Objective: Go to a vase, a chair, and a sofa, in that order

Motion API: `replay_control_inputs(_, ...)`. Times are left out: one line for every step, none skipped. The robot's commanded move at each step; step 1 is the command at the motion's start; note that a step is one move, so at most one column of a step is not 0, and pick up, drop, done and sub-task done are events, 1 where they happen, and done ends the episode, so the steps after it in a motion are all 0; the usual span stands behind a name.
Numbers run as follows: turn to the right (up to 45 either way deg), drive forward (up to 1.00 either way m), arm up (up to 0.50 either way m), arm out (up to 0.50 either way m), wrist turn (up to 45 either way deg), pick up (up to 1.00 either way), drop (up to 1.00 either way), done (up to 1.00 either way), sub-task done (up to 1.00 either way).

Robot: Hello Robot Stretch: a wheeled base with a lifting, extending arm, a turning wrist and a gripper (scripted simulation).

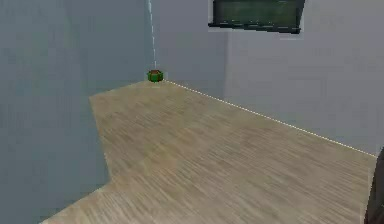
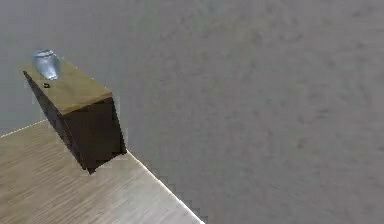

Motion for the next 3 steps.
replay_control_inputs(33.0, 0.00, 0.00, 0.00, 0.0, 0.00, 0.00, 0.00, 0.00)
replay_control_inputs(0.0, 1.00, 0.00, 0.00, 0.0, 0.00, 0.00, 0.00, 0.00)
replay_control_inputs(33.0, 0.00, 0.00, 0.00, 0.0, 0.00, 0.00, 0.00, 0.00)
